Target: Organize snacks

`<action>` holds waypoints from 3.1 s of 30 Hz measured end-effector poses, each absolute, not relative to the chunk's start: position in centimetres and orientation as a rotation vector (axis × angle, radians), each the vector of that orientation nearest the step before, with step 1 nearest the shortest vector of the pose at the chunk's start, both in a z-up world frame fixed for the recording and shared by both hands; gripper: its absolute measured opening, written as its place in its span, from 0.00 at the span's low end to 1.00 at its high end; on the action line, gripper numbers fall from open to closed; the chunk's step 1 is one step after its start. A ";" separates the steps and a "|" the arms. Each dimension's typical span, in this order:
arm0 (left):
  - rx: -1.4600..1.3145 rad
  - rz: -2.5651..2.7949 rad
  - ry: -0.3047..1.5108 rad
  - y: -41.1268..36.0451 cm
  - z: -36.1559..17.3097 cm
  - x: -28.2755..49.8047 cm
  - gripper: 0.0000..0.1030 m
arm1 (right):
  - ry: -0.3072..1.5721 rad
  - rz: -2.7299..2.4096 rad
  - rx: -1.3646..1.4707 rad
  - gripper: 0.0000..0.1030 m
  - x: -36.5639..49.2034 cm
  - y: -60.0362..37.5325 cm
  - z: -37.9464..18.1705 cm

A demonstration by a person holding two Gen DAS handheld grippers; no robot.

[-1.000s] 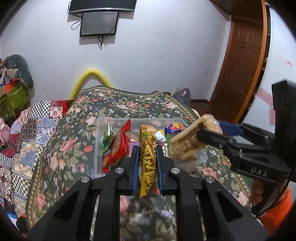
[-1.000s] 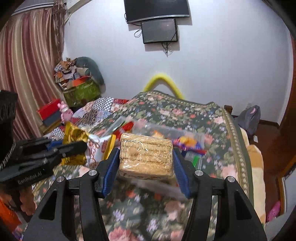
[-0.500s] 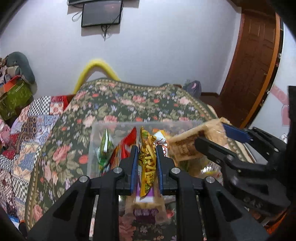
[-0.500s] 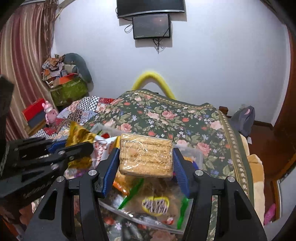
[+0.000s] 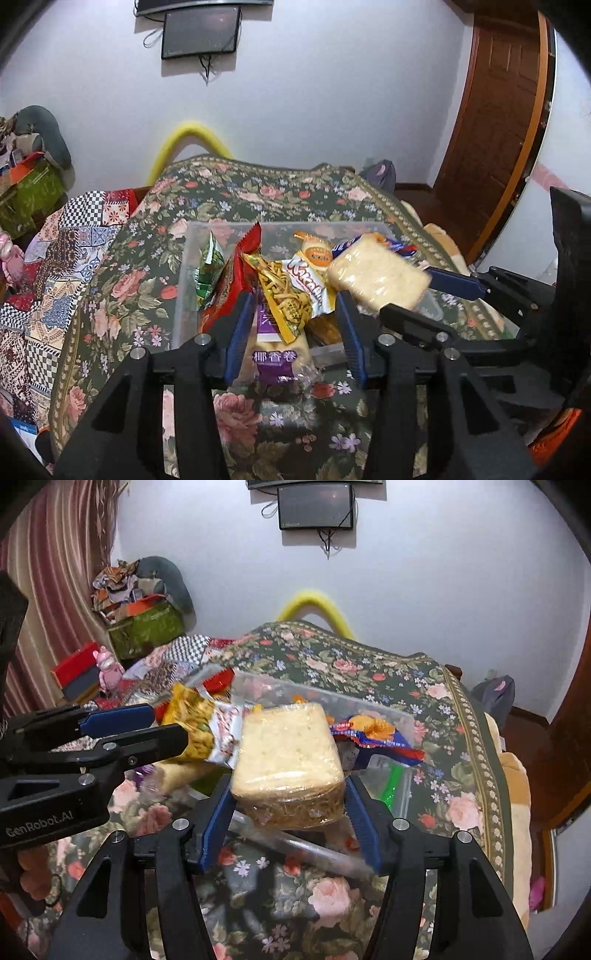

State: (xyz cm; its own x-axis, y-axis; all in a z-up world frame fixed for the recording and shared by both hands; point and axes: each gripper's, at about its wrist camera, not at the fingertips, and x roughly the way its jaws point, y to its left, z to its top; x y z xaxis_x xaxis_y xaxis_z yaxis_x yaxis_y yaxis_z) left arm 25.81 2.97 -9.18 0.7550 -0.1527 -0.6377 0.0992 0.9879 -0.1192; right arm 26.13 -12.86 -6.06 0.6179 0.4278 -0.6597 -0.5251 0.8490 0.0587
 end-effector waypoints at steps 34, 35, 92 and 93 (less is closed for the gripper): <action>-0.047 -0.068 0.270 0.6 3.6 5.6 0.97 | 0.359 0.485 0.047 0.99 11.4 -19.1 6.1; -0.046 -0.065 0.269 0.7 3.6 5.4 0.98 | 0.353 0.476 0.047 1.00 11.1 -19.2 6.0; -0.044 -0.107 0.308 0.3 2.3 4.6 1.00 | 0.350 0.452 0.008 1.00 9.7 -19.7 5.4; -0.045 -0.107 0.309 0.3 2.2 4.6 1.00 | 0.352 0.453 0.008 1.00 9.7 -19.8 5.4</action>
State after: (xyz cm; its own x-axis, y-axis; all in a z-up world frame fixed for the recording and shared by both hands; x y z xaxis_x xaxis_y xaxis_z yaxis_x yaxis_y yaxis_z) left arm 4.65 0.29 2.20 0.9469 -0.1119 -0.3013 0.0980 0.9933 -0.0608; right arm 9.75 -19.79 5.36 0.8402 0.4297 -0.3309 -0.4270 0.9003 0.0849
